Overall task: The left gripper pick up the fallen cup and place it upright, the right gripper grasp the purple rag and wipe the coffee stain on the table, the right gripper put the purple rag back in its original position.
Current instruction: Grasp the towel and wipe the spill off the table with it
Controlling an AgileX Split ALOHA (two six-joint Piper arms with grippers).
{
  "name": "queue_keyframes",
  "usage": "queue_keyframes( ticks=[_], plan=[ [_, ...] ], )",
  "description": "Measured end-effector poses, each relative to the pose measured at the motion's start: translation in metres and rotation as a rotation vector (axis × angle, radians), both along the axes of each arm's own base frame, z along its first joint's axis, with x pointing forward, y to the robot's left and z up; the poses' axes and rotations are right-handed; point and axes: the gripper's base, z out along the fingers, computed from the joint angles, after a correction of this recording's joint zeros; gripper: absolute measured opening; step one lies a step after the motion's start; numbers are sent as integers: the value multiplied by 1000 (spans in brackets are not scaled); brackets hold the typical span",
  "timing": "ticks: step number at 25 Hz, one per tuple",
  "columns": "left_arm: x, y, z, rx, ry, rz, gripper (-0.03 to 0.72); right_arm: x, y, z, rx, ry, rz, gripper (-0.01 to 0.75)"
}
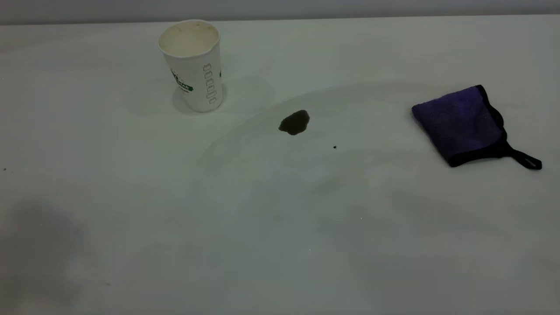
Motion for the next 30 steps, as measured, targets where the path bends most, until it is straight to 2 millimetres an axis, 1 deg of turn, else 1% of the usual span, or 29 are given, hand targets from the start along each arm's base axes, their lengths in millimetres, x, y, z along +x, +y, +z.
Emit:
queue_keyframes(
  ticks=[4,8,10,13,17,20,23,27,30],
  plan=[
    [-45,7,-22,-31,7,37,243,0,0,0,0,0,0,238],
    [-81,14,-67,-57,70,85,240,0,0,0,0,0,0,238],
    [-95,16,-93,-56,105,98,240,0,0,0,0,0,0,238],
    [-113,22,-124,-40,96,131,240,0,0,0,0,0,0,238],
    [-128,33,-154,-12,0,255,240,0,0,0,0,0,0,238],
    [-140,38,-165,-24,-63,366,240,0,0,0,0,0,0,238],
    [-151,43,-164,-31,-139,442,240,0,0,0,0,0,0,238],
    [-166,46,-168,-40,-194,498,240,0,0,0,0,0,0,238],
    [-172,47,-174,-34,-198,509,240,0,0,0,0,0,0,238]
  ],
)
